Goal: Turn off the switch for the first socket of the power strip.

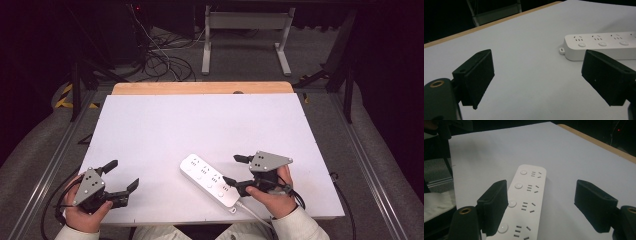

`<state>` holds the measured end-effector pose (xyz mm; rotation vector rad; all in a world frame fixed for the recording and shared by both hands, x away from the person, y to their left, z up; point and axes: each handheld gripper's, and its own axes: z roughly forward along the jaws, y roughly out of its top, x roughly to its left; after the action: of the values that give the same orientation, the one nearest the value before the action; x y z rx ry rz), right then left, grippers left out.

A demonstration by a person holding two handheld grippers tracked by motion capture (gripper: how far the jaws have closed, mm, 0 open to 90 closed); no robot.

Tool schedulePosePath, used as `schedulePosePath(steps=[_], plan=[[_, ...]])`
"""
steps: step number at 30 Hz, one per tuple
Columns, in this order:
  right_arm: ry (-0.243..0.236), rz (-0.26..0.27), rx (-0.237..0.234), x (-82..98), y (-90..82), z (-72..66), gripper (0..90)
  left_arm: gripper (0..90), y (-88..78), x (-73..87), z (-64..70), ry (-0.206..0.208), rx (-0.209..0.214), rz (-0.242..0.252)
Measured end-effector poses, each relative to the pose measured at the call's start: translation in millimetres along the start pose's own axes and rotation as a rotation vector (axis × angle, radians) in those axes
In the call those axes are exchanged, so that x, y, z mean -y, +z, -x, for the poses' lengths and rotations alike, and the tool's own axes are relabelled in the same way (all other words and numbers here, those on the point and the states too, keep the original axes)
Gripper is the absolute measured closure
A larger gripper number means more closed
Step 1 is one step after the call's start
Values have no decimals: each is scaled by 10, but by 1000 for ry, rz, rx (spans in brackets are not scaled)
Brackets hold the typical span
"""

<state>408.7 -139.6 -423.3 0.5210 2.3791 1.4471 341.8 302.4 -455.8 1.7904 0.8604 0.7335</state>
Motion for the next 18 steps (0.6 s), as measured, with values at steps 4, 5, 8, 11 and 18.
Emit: schedulePosePath(steps=[4,5,8,11,18], plan=[[-7,-5,-8,-19,34,-14,273,116,0,2,0,1,3,0],[-8,-4,-12,-25,46,-19,274,116,0,1,0,2,3,0],[-12,-9,-23,-41,86,-35,279,116,-1,0,-3,6,6,0],[-16,-16,-36,-48,125,-54,288,115,-4,1,-8,10,7,0],[-3,-73,-98,-77,142,-65,521,115,-5,2,-10,10,7,0]])
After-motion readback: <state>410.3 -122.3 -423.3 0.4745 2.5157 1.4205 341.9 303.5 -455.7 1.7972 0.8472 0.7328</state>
